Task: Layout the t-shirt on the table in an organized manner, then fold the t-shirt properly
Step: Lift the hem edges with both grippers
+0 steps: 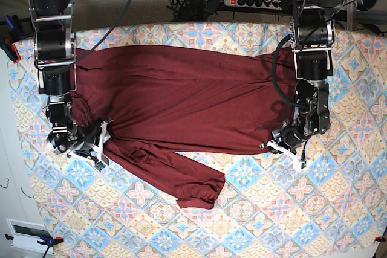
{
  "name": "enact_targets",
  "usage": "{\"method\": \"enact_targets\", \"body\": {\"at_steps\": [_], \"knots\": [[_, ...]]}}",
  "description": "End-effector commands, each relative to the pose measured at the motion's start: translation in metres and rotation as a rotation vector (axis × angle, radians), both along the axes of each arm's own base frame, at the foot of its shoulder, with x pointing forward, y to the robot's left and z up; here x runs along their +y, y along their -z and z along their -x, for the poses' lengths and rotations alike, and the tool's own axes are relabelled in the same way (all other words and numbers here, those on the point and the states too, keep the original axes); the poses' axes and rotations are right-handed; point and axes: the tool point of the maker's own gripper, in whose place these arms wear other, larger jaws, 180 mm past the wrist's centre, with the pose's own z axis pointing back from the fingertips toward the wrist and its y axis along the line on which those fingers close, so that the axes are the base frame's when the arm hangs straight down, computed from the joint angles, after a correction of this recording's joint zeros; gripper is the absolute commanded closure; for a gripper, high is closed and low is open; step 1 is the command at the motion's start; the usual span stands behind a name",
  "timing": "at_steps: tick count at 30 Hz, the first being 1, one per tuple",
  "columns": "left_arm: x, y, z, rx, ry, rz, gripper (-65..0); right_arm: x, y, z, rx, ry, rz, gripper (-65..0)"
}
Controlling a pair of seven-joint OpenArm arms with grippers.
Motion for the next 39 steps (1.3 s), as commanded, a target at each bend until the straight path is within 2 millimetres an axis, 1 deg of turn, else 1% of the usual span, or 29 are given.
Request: {"method": "enact_targets", "body": {"at_steps": [1,4,6,8,9,10,11,12,14,16,18,20,22,25,27,29,31,36,39], "knots": [[0.013,-0.018,-0.013,-0.046,-0.014,-0.026,0.0,-0.005,-0.011,-0.01,-0.025,0.0,0.027,-27.6],[0.013,-0.018,-0.013,-0.046,-0.015,-0.026,0.0,-0.006,-0.011,-0.01,-0.026,0.0,0.028,-27.5],[0.014,-0.018,-0.013,-0.046,-0.016,-0.025,0.0,-0.005,-0.017,-0.014,-0.042,-0.006,0.033,-27.5],[0.015,-0.018,-0.013,-0.046,-0.017,-0.027,0.0,-0.003,-0.036,-0.026,-0.101,-0.002,0.026,-27.5],[0.015,-0.018,-0.013,-0.046,-0.017,-0.027,0.0,-0.006,-0.048,-0.032,-0.131,0.011,0.024,-27.5],[0.015,-0.018,-0.013,-0.046,-0.017,-0.027,0.0,-0.008,-0.055,-0.034,-0.148,0.023,0.024,-27.5],[0.015,-0.018,-0.013,-0.046,-0.017,-0.028,0.0,-0.013,-0.063,-0.036,-0.163,0.036,0.027,-27.5],[0.016,-0.018,-0.013,-0.046,-0.019,-0.027,0.0,-0.021,-0.07,-0.037,-0.176,0.052,0.037,-27.5],[0.017,-0.018,-0.013,-0.046,-0.019,-0.029,0.0,-0.035,-0.075,-0.037,-0.186,0.075,0.047,-27.5],[0.017,-0.018,-0.013,-0.047,-0.019,-0.03,0.0,-0.038,-0.076,-0.037,-0.186,0.079,0.052,-27.5],[0.026,-0.022,-0.014,-0.065,-0.033,-0.043,0.0,-0.047,-0.078,-0.036,-0.186,0.087,0.067,-27.5],[0.029,-0.023,-0.015,-0.073,-0.039,-0.048,0.0,-0.051,-0.079,-0.035,-0.186,0.091,0.073,-27.5],[0.03,-0.022,-0.014,-0.073,-0.04,-0.05,0.0,-0.052,-0.076,-0.033,-0.178,0.094,0.072,-27.5],[0.032,-0.022,-0.014,-0.071,-0.041,-0.054,0.0,-0.056,-0.064,-0.029,-0.148,0.112,0.055,-27.5],[0.044,-0.024,-0.013,-0.072,-0.053,-0.071,0.0,-0.056,-0.056,-0.026,-0.14,0.118,0.034,-27.5],[0.046,-0.025,-0.012,-0.072,-0.055,-0.075,0.0,-0.058,-0.045,-0.021,-0.117,0.132,0.016,-27.5],[0.046,-0.025,-0.012,-0.072,-0.055,-0.075,0.0,-0.059,-0.036,-0.017,-0.098,0.145,0.003,-27.5],[0.046,-0.025,-0.012,-0.072,-0.055,-0.075,0.0,-0.059,-0.022,-0.01,-0.075,0.165,-0.03,-27.7],[0.046,-0.025,-0.012,-0.072,-0.055,-0.075,0.0,-0.062,-0.011,-0.002,-0.04,0.181,-0.035,-27.8]]}}
